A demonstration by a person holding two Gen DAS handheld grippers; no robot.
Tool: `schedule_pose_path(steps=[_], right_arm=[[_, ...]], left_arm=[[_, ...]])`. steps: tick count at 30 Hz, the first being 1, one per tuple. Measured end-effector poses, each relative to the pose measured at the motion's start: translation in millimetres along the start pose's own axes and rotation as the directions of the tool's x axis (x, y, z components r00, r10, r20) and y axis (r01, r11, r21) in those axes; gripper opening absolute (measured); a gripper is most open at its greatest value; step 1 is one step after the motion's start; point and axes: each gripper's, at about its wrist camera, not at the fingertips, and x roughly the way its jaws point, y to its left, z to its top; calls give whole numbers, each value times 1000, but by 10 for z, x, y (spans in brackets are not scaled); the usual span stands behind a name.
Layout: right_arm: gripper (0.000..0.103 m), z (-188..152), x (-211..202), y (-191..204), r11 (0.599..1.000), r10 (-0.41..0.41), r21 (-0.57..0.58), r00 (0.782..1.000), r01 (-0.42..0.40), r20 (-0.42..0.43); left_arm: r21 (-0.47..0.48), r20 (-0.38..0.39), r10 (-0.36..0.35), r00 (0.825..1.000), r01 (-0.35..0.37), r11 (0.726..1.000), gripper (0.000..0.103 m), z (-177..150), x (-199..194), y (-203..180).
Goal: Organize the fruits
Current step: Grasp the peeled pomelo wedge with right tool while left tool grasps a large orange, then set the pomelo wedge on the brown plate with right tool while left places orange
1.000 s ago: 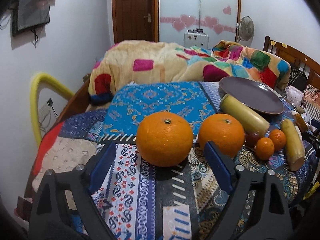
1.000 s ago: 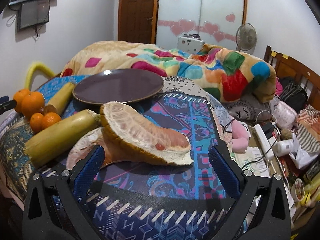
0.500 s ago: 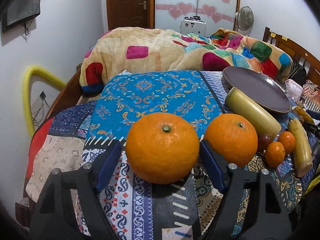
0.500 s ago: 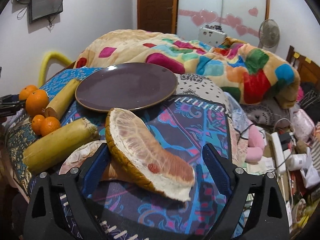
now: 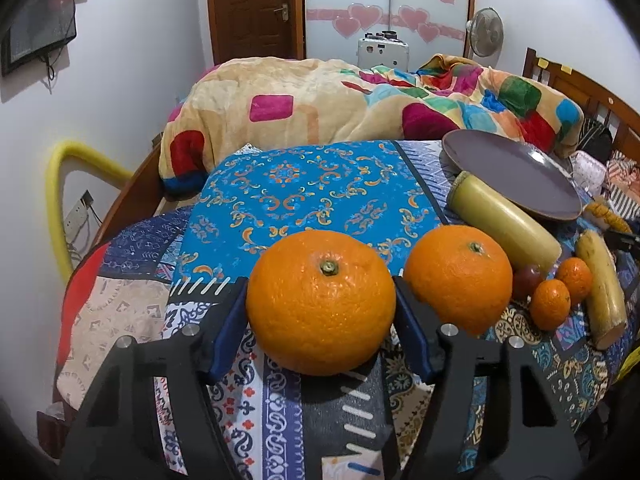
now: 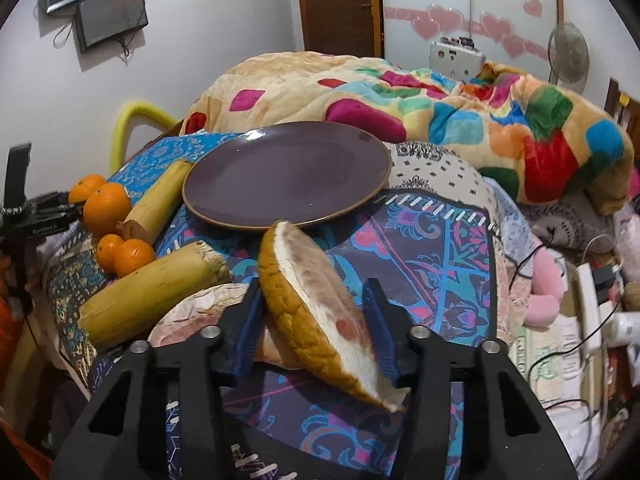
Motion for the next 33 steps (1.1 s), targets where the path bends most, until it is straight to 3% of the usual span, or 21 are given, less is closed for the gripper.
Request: schedule_pose_path(steps=[8,14,23,33], right_arm=[[29,-23,-224,-5,995,-102,4,993,102,59],[22,2,-413,-52,992,-125,30,987,123,102],[21,81,-636,28,990,-139,33,974,135,176],[21,323,-757,71,991,-136,29,954,134,268]], left_arm=[[6,14,-4,1000,4,1000,67,-81,-214,-23],[-9,57,-18,998,18,1000,67,-22,-426,-41],[18,143,-46,989,44,999,67,192,-706,-242],[58,221,-82,972,70,996,67,553,-764,-536]])
